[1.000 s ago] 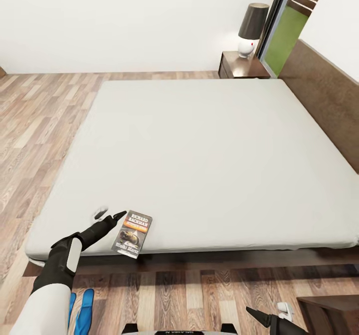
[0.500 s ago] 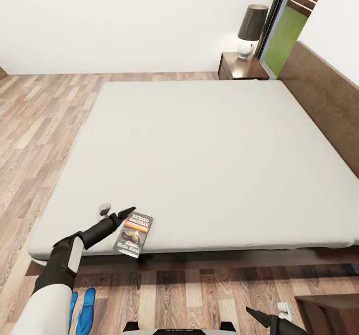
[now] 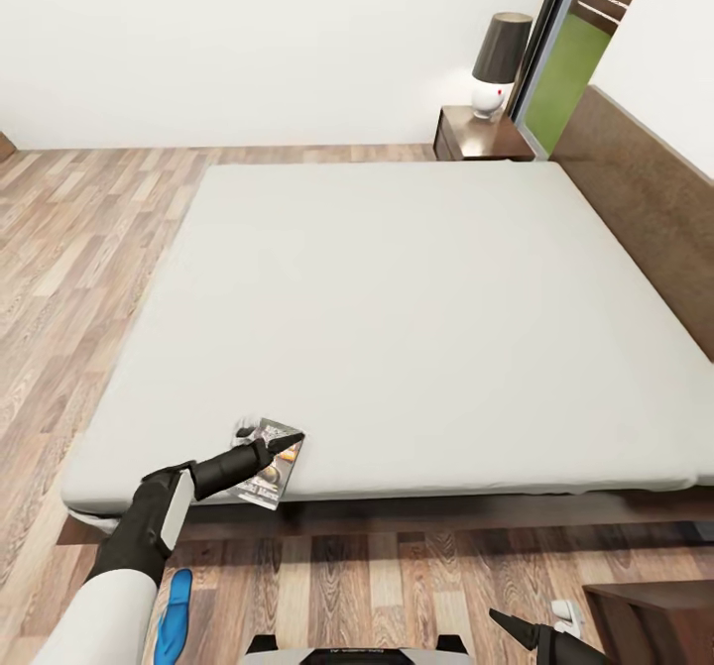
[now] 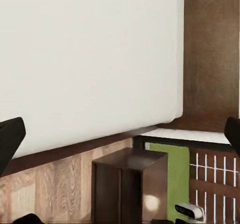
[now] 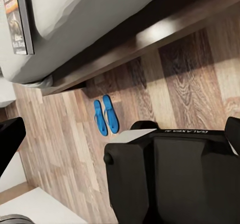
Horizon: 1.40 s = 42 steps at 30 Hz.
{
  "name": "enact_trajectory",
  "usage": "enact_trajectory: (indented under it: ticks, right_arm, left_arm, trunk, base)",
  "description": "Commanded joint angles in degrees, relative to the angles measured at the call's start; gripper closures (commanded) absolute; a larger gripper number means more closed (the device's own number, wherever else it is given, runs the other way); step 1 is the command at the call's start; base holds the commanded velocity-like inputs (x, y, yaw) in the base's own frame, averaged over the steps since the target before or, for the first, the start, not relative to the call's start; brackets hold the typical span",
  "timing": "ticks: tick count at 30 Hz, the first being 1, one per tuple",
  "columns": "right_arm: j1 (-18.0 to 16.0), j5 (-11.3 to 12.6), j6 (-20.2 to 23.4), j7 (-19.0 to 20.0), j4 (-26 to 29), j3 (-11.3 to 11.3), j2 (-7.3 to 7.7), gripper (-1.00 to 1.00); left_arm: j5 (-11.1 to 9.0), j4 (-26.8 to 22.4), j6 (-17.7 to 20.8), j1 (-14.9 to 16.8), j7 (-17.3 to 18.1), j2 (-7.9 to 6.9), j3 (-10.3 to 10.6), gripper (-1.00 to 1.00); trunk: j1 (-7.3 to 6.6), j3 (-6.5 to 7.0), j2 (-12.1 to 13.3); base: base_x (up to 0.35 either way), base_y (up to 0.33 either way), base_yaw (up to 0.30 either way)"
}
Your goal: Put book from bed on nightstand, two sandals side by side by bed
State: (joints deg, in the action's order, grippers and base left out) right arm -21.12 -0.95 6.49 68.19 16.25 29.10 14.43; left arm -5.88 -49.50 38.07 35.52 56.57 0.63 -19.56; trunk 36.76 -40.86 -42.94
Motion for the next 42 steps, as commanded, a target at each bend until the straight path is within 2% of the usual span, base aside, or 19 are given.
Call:
enact_trajectory:
  ticks: [1,3,5,8,15,17,21,24,30,31,32,34,38,42]
  right_arm:
    - [0.0,-0.1,0.6,0.3,0.0,0.3,-0.02,-1.00]
    - [0.0,-0.1,0.6,0.3,0.0,0.3,-0.02,-1.00]
    - [0.0,-0.1,0.6,0.3,0.0,0.3,-0.02,-1.00]
    - [-0.1,-0.1,0.6,0.3,0.0,0.3,-0.02,-1.00]
    - [0.0,-0.1,0.6,0.3,0.0,0.3,-0.02,-1.00]
    - [0.0,-0.1,0.6,0.3,0.0,0.3,-0.02,-1.00]
    - [0.0,-0.1,0.6,0.3,0.0,0.3,-0.02,-1.00]
    - [0.0,-0.1,0.6,0.3,0.0,0.3,-0.02,-1.00]
    - [0.0,-0.1,0.6,0.3,0.0,0.3,-0.04,-1.00]
    - [-0.1,-0.1,0.6,0.3,0.0,0.3,-0.03,-1.00]
    - [0.0,-0.1,0.5,0.3,0.0,0.3,-0.02,-1.00]
    - [-0.1,-0.1,0.6,0.3,0.0,0.3,-0.02,-1.00]
    - [0.0,-0.1,0.6,0.3,0.0,0.3,-0.04,-1.00]
    - [0.0,-0.1,0.6,0.3,0.0,0.3,-0.02,-1.00]
  left_arm:
    - [0.0,0.0,0.4,-0.5,0.2,0.03,1.1,-1.00]
    - [0.0,0.0,0.4,-1.5,0.2,-0.03,3.5,-1.00]
    - [0.0,0.0,0.3,-2.4,0.2,-0.10,7.2,-1.00]
    - [0.0,0.0,0.2,-3.6,0.1,-0.16,11.1,-1.00]
    - [0.0,-0.3,-0.5,-6.5,0.3,-0.28,15.6,-1.00]
    - [0.0,-0.3,-0.7,-7.1,0.3,-0.38,18.1,-1.00]
    - [0.0,-0.3,-0.8,-8.4,0.4,-0.68,21.5,-1.00]
    - [0.0,-0.2,-0.9,-9.8,0.5,-1.31,22.7,-1.00]
    - [0.0,0.1,-2.8,-12.6,0.5,-1.81,23.3,-1.00]
    - [0.0,0.1,-4.6,-14.2,0.5,-2.55,23.3,-1.00]
    - [-0.2,1.4,-8.2,-16.6,0.5,-4.77,23.3,-1.00]
    - [-0.2,3.6,-9.2,-17.0,0.5,-5.82,23.3,-1.00]
    - [-0.2,12.7,-17.1,-17.3,0.6,-7.10,23.2,-1.00]
    - [-0.3,18.4,-22.4,-17.4,0.5,-7.74,22.9,-1.00]
  trunk:
    - [-0.21,0.15,0.4]
    - [-0.65,0.50,1.2]
    - [-1.09,0.86,2.0]
    - [-1.75,1.40,3.2]
    - [-3.29,2.66,6.0]
    - [-3.73,3.02,6.8]
    - [-4.17,3.38,7.6]
    - [-4.17,3.38,7.6]
    - [-4.17,3.38,7.6]
    - [-4.17,3.38,7.6]
    - [-4.17,3.38,7.6]
    - [-4.17,3.38,7.6]
    - [-4.17,3.38,7.6]
    - [-4.17,3.38,7.6]
  base:
    - [0.000,0.000,0.000]
    - [0.000,0.000,0.000]
    - [0.000,0.000,0.000]
    - [0.000,0.000,0.000]
    - [0.000,0.000,0.000]
    - [0.000,0.000,0.000]
    - [0.000,0.000,0.000]
    - [0.000,0.000,0.000]
    - [0.000,0.000,0.000]
    - [0.000,0.000,0.000]
    - [0.000,0.000,0.000]
    - [0.000,0.000,0.000]
    - [0.000,0.000,0.000]
    - [0.000,0.000,0.000]
